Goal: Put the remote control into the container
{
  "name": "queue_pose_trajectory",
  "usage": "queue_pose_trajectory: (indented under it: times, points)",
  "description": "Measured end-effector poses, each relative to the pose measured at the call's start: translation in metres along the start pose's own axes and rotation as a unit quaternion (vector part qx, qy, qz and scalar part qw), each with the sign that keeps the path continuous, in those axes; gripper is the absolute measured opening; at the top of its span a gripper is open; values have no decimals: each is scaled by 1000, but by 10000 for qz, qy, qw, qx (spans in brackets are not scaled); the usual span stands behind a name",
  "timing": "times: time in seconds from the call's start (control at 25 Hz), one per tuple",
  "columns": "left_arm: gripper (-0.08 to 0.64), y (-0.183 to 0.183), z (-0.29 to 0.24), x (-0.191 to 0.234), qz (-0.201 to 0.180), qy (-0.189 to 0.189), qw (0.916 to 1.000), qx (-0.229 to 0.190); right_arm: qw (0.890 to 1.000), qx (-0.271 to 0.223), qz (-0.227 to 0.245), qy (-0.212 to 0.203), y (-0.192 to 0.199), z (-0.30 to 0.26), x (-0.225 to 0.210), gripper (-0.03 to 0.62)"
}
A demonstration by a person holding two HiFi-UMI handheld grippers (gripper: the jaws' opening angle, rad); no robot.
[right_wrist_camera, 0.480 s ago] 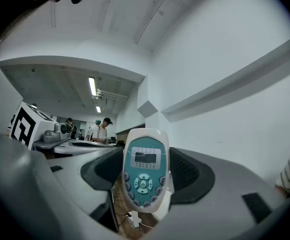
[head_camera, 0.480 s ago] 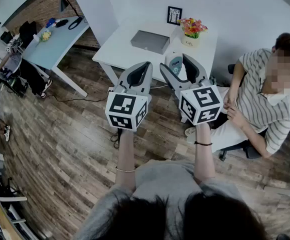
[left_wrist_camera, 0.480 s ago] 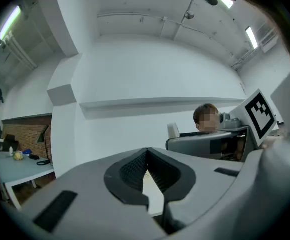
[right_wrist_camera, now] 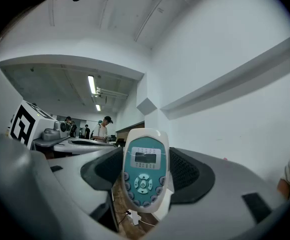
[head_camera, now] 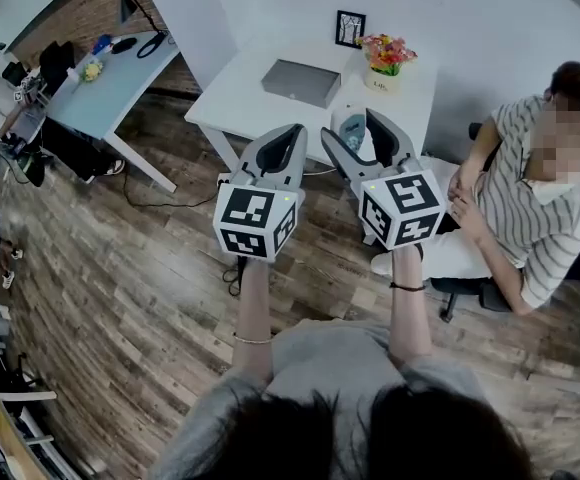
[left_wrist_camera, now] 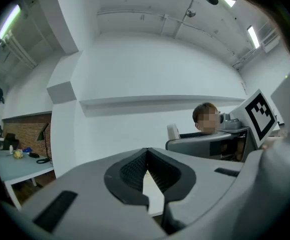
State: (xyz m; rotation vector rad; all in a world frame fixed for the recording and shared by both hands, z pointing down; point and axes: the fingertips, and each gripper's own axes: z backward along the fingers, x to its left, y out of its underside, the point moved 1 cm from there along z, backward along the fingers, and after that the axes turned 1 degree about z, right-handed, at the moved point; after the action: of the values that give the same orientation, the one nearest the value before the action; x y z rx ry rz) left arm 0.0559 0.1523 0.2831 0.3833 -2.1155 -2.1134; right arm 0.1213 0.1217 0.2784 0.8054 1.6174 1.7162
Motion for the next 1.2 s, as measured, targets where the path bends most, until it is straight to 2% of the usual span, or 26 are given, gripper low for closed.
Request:
queue_pose_trajectory:
  times: [0.28,0.68,1.2]
  points:
    - [3,12,-11,4,174,-83,9998,83,9999,127,-1,28,9,-8,-13,287]
    - [3,42,-29,28,413,-200,9977,497,9980,500,-374,-40,43,-35,-31,287]
    - [3,47,-89,97,489,194,9974,485,9970,632,-322,298,48,-111,-58,288]
